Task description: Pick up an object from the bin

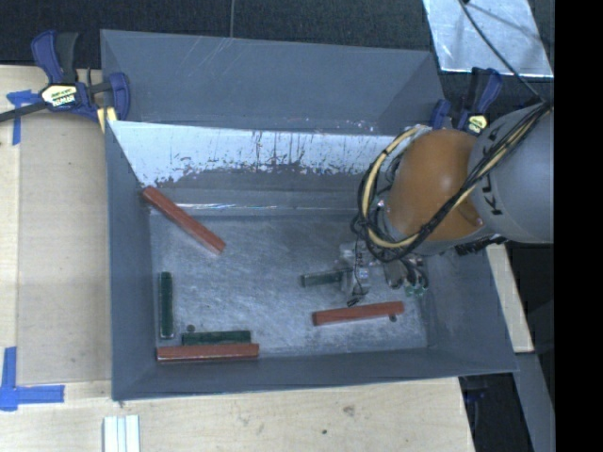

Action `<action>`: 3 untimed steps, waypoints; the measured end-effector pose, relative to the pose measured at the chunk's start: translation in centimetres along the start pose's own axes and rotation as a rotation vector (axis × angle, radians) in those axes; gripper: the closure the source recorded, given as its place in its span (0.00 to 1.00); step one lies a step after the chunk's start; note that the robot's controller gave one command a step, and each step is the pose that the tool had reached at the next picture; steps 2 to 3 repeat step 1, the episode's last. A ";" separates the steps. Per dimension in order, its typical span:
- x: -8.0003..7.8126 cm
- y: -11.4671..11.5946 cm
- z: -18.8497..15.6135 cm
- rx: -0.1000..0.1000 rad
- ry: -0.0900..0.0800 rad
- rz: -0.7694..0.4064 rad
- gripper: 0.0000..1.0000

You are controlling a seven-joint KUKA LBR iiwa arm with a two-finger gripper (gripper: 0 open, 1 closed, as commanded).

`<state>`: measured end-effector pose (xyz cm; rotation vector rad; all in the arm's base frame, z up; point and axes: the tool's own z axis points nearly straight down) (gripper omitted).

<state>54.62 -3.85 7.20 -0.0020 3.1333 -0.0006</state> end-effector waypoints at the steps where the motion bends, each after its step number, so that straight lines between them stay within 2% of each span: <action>1: -2.1 -0.2 -20.1 0.001 -0.005 -0.003 1.00; 3: -2.1 -0.2 -20.1 0.001 -0.005 -0.003 1.00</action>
Offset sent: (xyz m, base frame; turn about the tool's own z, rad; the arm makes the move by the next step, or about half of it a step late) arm 0.0166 -0.0019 0.1950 -0.0044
